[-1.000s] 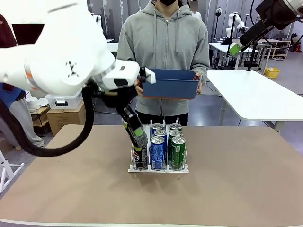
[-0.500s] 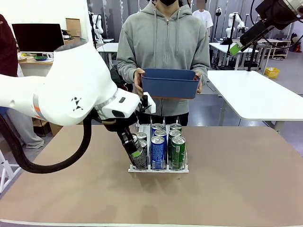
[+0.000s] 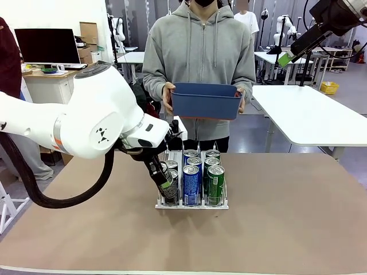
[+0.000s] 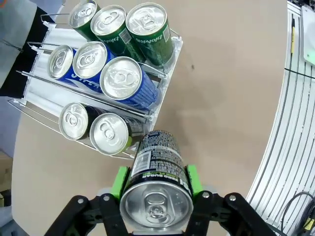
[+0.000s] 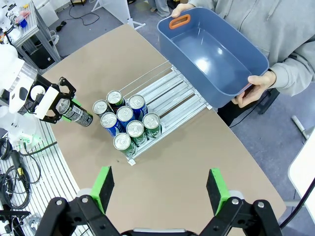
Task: Fill the beverage cans into the dispenser.
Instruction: Place the picked Pepsi coke in the line of the Automatic Can Dispenser with the same cans.
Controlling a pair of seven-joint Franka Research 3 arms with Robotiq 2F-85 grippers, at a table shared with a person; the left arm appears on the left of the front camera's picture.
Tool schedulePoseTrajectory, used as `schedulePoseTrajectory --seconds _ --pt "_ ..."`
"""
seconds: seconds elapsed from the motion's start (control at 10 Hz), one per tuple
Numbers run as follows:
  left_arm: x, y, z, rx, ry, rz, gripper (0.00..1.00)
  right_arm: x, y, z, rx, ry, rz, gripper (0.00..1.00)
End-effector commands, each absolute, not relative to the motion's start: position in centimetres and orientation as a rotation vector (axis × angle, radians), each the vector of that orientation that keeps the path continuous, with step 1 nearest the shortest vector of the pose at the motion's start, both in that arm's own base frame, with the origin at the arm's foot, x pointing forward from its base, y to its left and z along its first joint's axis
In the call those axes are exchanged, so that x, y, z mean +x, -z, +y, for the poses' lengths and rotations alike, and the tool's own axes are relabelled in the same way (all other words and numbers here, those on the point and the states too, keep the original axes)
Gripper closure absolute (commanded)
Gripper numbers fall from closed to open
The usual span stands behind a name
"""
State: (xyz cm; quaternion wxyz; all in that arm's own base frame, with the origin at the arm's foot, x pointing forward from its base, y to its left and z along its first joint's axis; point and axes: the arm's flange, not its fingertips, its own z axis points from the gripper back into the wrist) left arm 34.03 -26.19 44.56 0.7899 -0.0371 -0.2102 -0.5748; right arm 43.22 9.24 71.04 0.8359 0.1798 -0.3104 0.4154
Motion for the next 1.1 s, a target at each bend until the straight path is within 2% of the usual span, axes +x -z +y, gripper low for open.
schedulePoseTrajectory --seconds 0.0,1.0 --pt "33.7 -43.9 -26.1 -0.075 1.258 -0.44 0.42 43.2 -71.0 9.2 0.393 -0.881 -0.657 0.0" --pt "38.1 -41.9 -26.7 -0.077 1.291 -0.467 0.42 43.2 -71.0 9.2 0.393 -0.881 -0.657 0.0"
